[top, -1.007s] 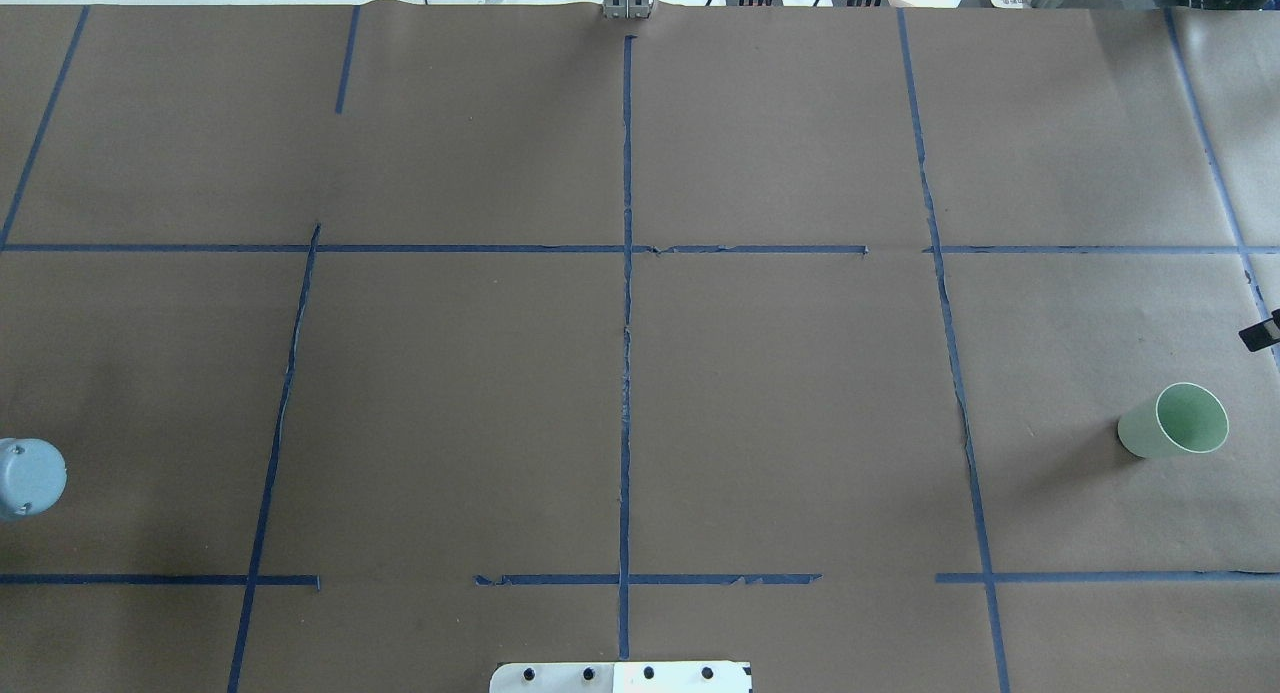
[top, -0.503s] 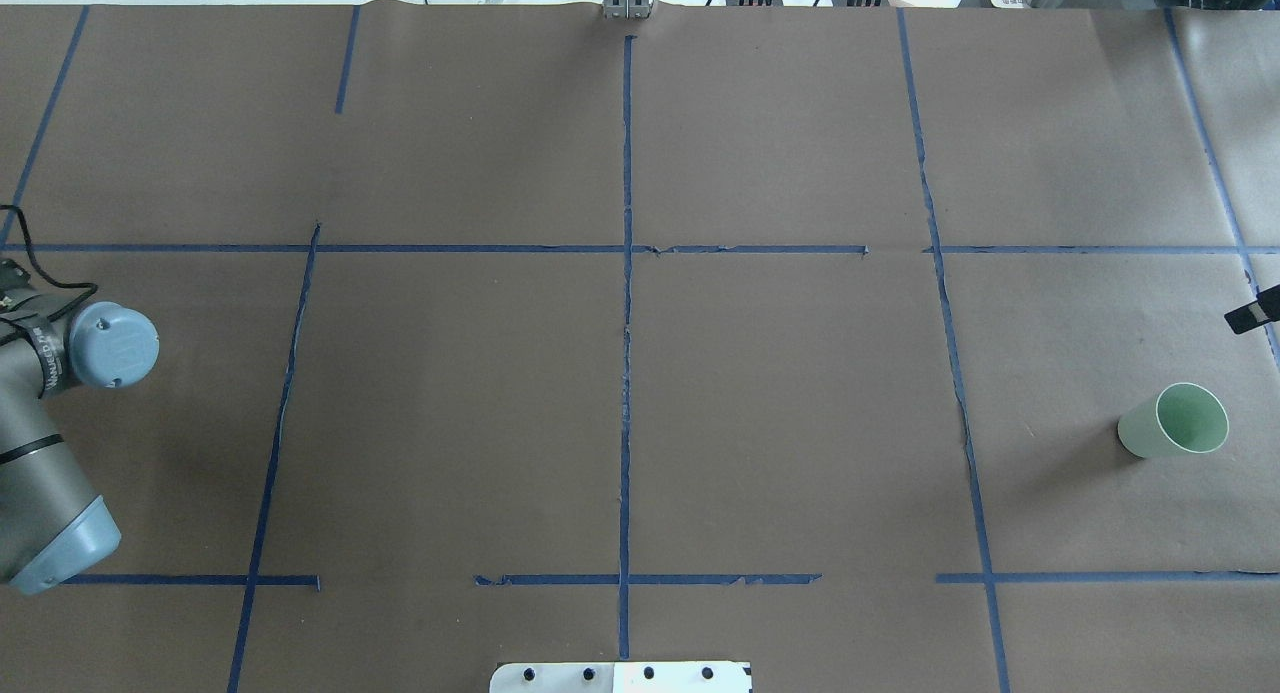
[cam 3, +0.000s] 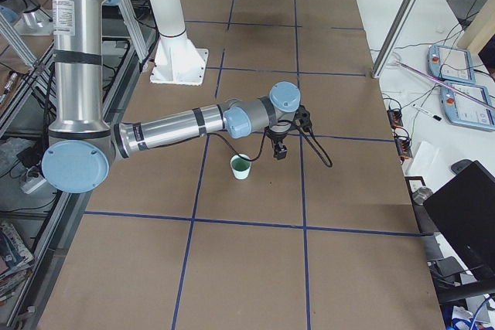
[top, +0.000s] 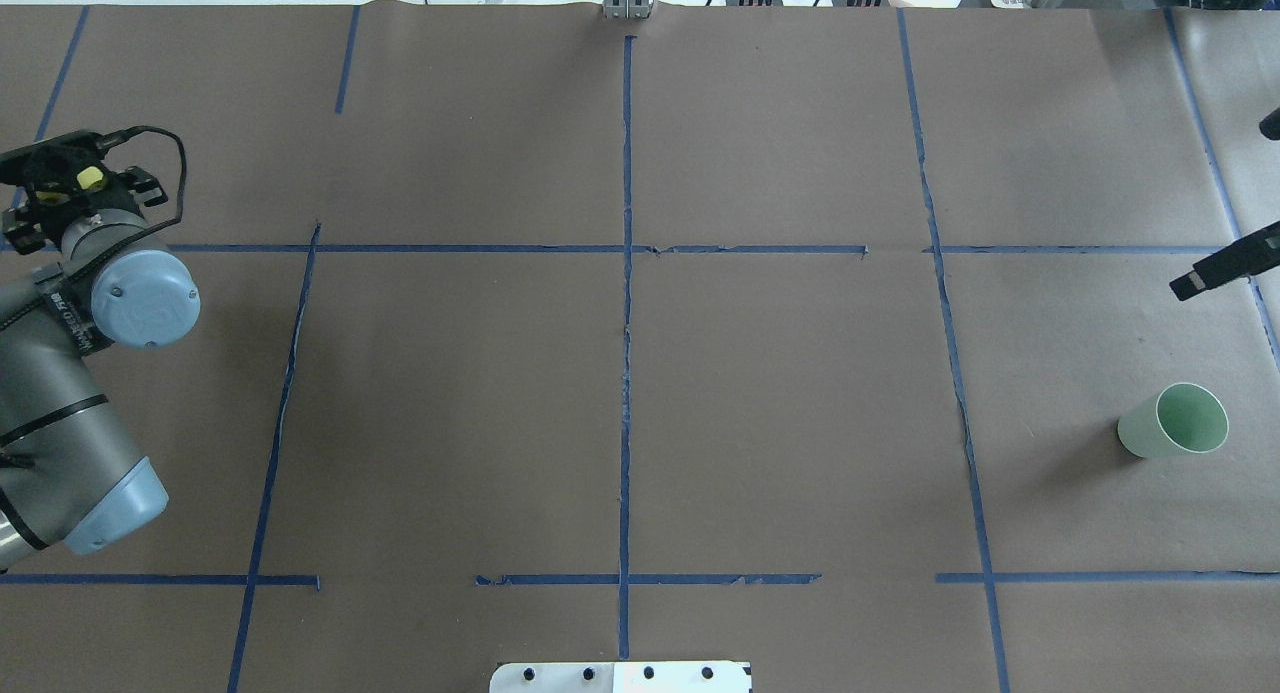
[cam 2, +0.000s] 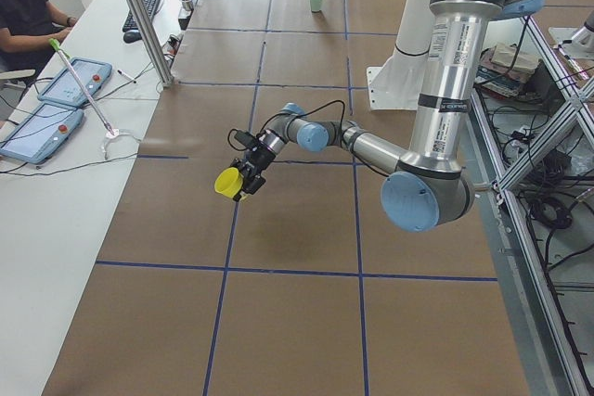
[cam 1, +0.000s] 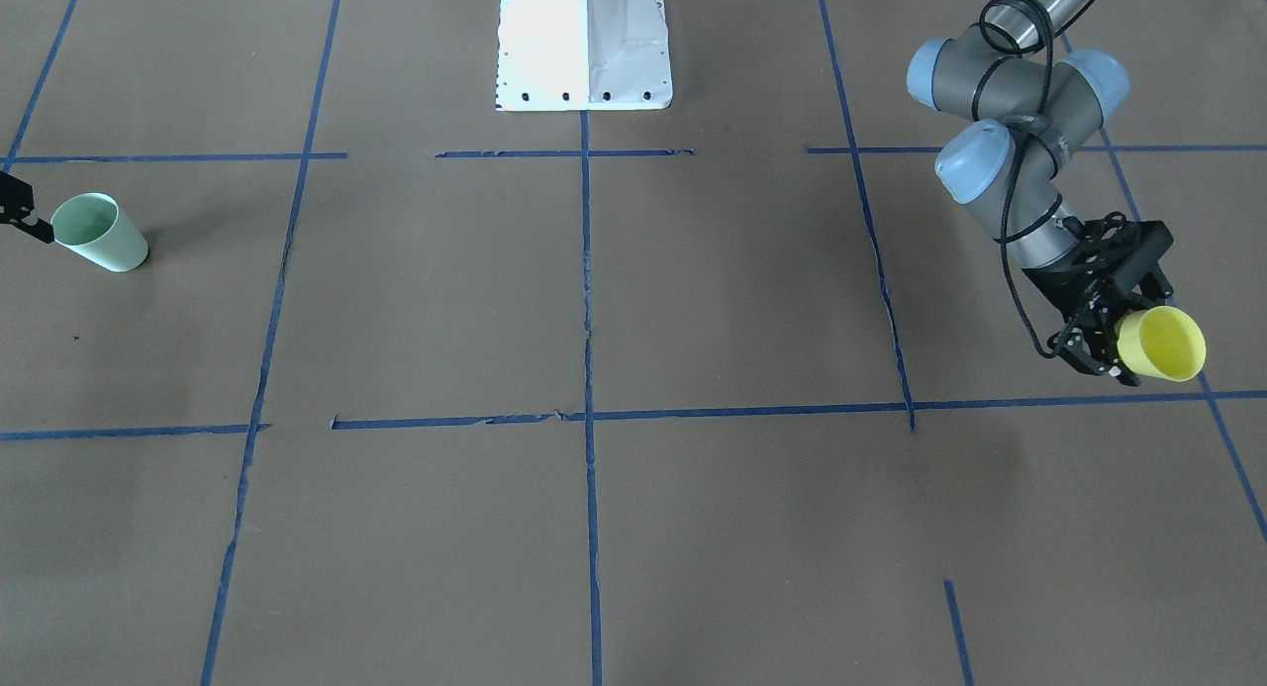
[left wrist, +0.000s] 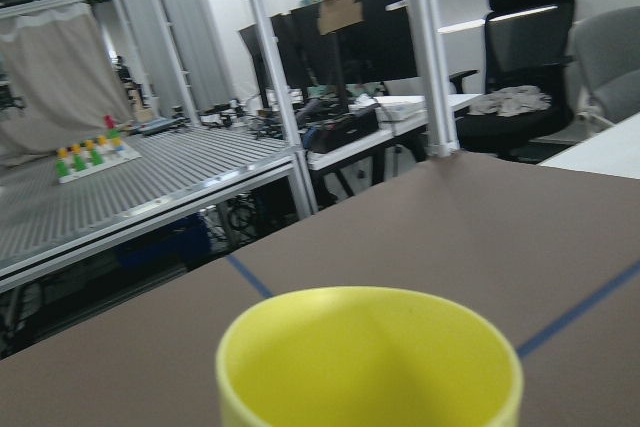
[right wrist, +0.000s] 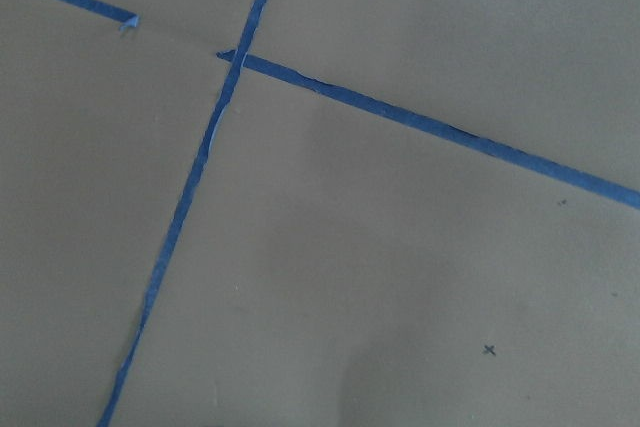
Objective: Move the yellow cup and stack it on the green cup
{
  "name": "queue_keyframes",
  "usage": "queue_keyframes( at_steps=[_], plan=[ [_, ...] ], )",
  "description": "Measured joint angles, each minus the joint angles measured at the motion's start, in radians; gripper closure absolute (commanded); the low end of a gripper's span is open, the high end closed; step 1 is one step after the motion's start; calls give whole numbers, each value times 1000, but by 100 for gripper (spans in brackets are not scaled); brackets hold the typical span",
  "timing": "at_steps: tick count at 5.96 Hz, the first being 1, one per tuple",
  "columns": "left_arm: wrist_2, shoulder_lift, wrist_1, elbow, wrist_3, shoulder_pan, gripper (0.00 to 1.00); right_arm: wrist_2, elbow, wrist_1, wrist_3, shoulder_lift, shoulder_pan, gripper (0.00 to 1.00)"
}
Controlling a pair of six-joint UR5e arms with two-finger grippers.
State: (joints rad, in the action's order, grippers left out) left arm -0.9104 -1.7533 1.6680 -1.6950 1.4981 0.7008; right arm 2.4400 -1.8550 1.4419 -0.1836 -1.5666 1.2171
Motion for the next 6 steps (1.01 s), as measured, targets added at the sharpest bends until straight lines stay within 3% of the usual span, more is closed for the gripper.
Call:
queue_keyframes(
  at_steps=[1, 3, 6],
  plan=[
    [2, -33, 163, 5, -168, -1, 91, -24, 0, 0, -110, 63, -47, 0],
    [-103, -94, 497, 18, -405, -16, 91, -39, -2, 0, -353, 197, -156, 0],
    [-211, -216, 686, 23, -648, -150, 91, -135, 4, 0, -664, 406, -346, 0]
  ],
)
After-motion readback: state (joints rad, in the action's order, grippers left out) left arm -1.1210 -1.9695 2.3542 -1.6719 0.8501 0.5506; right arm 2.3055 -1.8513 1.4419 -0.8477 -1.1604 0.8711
